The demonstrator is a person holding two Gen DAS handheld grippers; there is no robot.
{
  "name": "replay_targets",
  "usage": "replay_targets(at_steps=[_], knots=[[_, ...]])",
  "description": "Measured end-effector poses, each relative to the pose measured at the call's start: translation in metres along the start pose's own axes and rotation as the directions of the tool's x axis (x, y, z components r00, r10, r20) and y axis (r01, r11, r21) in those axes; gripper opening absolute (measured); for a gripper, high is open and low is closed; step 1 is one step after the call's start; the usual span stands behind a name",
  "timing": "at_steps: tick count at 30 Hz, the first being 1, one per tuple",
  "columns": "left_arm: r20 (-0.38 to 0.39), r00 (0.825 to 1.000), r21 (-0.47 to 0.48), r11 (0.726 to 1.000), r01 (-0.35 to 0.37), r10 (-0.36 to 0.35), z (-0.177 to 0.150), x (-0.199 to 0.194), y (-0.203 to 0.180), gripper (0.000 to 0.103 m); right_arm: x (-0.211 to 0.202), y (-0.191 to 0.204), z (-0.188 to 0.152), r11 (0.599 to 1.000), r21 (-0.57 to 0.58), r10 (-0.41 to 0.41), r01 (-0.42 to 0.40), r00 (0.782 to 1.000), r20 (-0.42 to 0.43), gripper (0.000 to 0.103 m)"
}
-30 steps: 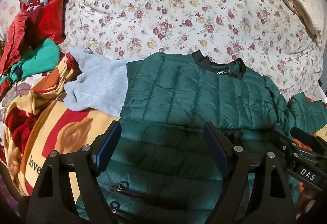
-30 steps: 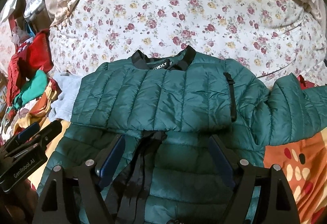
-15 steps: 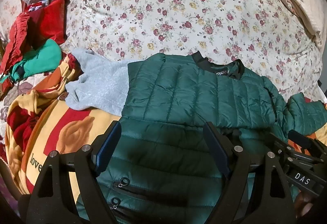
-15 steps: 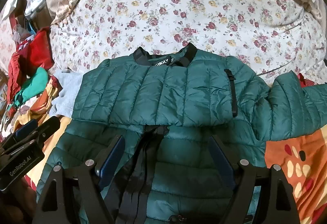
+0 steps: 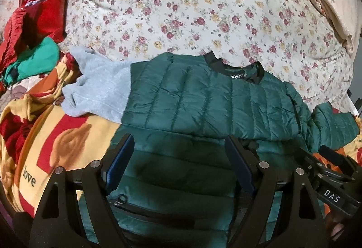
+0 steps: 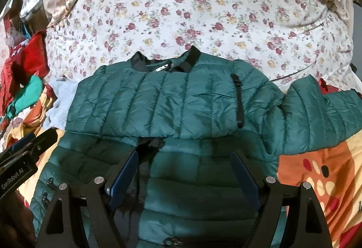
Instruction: Fold large clothes
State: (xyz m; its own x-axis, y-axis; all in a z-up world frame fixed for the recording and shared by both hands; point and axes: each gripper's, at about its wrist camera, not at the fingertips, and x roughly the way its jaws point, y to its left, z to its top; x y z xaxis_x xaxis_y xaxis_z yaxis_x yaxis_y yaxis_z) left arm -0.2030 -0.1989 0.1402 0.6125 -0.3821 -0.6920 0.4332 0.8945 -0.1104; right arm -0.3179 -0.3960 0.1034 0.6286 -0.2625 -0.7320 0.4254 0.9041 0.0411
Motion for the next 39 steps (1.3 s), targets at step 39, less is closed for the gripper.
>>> replay_targets(at_steps=[39], knots=[[-0.146,0.982,0.052,0.991,0.127,-0.118,0.024,0.088,-0.104,0.082,0.009,-0.154,0.031,0.975,0.096,-0.205,0.202,0.979,0.023,0.082]])
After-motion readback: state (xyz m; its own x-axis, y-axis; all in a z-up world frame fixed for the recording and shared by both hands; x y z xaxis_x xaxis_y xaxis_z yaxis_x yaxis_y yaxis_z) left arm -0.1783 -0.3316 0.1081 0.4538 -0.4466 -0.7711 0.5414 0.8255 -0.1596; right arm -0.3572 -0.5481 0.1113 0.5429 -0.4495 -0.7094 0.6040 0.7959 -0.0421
